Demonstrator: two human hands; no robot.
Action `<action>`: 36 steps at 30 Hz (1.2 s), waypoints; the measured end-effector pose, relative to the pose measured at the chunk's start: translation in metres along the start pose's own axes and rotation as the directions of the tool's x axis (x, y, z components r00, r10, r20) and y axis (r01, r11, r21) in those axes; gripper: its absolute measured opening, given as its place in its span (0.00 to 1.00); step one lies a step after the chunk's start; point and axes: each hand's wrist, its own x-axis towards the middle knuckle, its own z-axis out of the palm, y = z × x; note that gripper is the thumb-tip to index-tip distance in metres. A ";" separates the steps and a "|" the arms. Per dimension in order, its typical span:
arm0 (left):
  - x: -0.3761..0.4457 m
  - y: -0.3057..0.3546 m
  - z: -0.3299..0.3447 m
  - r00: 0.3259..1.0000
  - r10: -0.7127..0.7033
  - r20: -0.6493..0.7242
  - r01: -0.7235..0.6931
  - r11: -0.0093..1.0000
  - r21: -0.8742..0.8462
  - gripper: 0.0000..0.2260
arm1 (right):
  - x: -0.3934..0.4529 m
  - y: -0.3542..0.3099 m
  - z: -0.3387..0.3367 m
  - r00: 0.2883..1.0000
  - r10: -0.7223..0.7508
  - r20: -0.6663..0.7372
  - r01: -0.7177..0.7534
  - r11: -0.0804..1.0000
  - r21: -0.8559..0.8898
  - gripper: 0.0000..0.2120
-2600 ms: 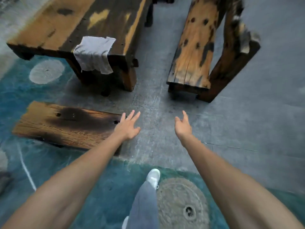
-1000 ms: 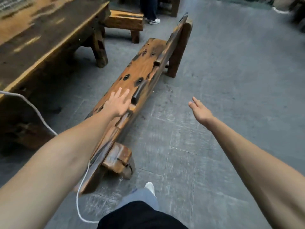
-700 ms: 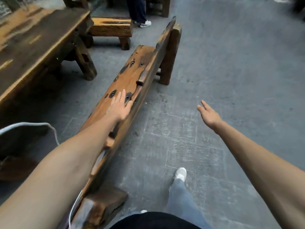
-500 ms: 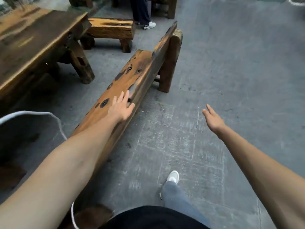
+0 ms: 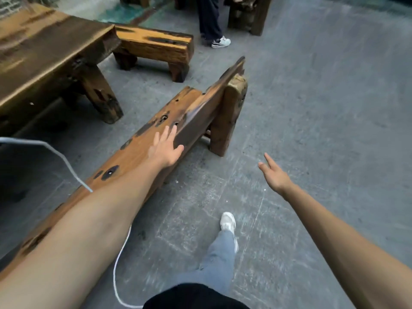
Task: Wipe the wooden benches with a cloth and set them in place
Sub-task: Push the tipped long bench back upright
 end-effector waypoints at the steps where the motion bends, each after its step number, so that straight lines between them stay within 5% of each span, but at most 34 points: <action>1: 0.027 0.013 0.002 1.000 -0.030 0.003 0.030 1.000 -0.001 0.33 | 0.025 0.002 -0.013 1.000 0.002 0.011 -0.002 1.000 -0.016 0.29; 6: 0.135 0.082 -0.005 0.994 -0.084 -0.064 0.082 0.996 -0.033 0.34 | 0.140 0.012 -0.100 0.989 0.057 0.133 -0.037 0.988 -0.151 0.30; 12: 0.236 0.152 -0.019 0.976 -0.175 -0.131 0.168 0.984 -0.063 0.33 | 0.281 -0.021 -0.198 0.996 0.034 0.084 -0.017 0.982 -0.190 0.29; 19: 0.355 0.184 -0.007 0.914 -0.361 -0.186 0.350 0.933 -0.089 0.31 | 0.489 -0.128 -0.229 0.957 -0.148 0.251 0.252 0.853 -0.457 0.29; 23: 0.402 0.186 0.028 0.806 -0.564 -0.182 0.553 0.826 -0.110 0.25 | 0.608 -0.216 -0.191 0.751 -0.497 0.436 0.660 0.592 -0.462 0.25; 25: 0.417 0.197 0.045 0.727 -0.633 -0.266 0.642 0.764 -0.063 0.26 | 0.654 -0.254 -0.167 0.643 -0.557 0.525 0.764 0.430 -0.481 0.26; 29: 0.417 0.210 0.057 0.611 -0.621 -0.491 0.709 0.705 -0.009 0.22 | 0.705 -0.256 -0.137 0.521 -0.600 0.607 0.824 0.165 -0.543 0.25; 31: 0.419 0.209 0.057 0.585 -0.633 -0.507 0.732 0.681 -0.006 0.20 | 0.720 -0.237 -0.124 0.372 -0.775 0.510 0.805 -0.004 -0.593 0.29; 36: 0.426 0.207 0.060 0.533 -0.581 -0.616 0.742 0.671 0.009 0.19 | 0.744 -0.228 -0.107 0.196 -0.884 0.425 0.801 -0.105 -0.589 0.25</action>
